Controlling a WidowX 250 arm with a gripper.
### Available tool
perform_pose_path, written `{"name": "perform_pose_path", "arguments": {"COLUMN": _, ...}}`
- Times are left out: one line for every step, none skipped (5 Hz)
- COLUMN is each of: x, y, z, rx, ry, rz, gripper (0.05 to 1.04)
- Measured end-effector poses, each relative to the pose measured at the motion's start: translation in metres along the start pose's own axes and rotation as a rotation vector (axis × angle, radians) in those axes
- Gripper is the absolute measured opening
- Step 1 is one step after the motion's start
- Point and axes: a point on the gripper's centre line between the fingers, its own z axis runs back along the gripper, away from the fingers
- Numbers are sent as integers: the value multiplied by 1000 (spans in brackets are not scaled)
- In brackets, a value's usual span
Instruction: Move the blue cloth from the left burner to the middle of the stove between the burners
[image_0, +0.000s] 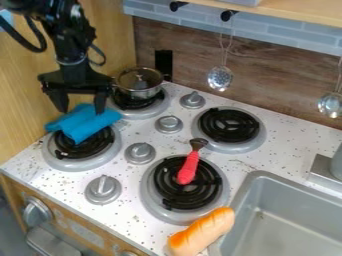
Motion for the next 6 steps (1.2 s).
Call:
{"name": "perform_pose_path", "arguments": {"x": 2, "y": 1, "z": -14, "rx": 24, "ry": -14, "rz": 13, "gripper": 1009}}
{"name": "perform_pose_path", "arguments": {"x": 8, "y": -1, "z": -30, "rx": 29, "ry": -2, "rz": 25, "gripper": 1009}}
{"name": "perform_pose_path", "arguments": {"x": 20, "y": -4, "z": -37, "rx": 31, "ry": 1, "rz": 42, "gripper": 1009}}
{"name": "perform_pose_path", "arguments": {"x": 30, "y": -7, "z": -45, "rx": 34, "ry": 13, "rz": 52, "gripper": 1009}}
{"name": "perform_pose_path", "arguments": {"x": 34, "y": -8, "z": -56, "rx": 44, "ry": 35, "rz": 55, "gripper": 1009}}
{"name": "perform_pose_path", "arguments": {"x": 35, "y": -8, "z": -65, "rx": 55, "ry": 56, "rz": 54, "gripper": 1009}}
